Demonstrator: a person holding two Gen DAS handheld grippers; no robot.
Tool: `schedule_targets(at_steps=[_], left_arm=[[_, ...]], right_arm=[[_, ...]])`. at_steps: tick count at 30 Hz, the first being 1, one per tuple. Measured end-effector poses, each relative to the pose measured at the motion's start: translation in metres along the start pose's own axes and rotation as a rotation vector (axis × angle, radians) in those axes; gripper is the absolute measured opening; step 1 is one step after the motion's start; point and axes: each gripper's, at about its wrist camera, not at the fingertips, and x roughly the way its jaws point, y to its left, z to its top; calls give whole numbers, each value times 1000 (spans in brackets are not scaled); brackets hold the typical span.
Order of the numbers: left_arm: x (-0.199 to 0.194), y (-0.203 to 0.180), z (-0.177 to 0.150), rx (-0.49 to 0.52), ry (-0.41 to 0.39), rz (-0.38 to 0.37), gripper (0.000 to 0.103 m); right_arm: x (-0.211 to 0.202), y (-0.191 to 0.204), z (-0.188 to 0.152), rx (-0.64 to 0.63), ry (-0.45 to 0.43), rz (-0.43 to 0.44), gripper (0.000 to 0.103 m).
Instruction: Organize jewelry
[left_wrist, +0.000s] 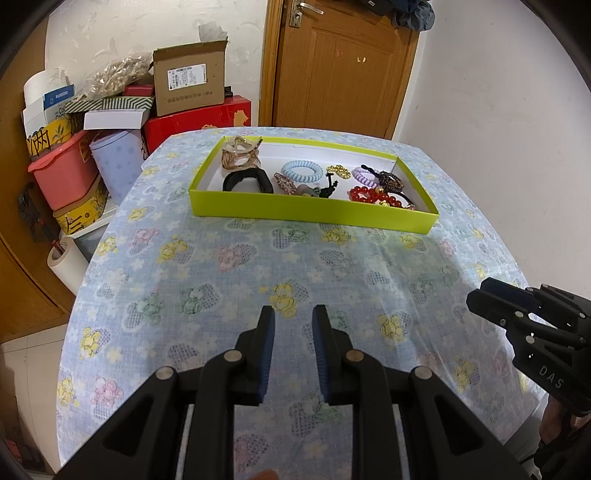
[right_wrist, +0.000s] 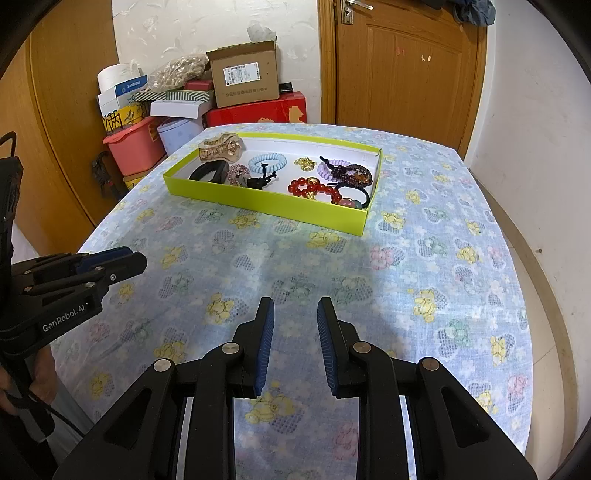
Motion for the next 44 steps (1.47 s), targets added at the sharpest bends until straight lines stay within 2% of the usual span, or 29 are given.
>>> schedule_targets(at_steps=[44], left_arm=[[2,-1,-2,7,1,15,23]], right_arm=[[-2,2,1,-3,2,-3,25]])
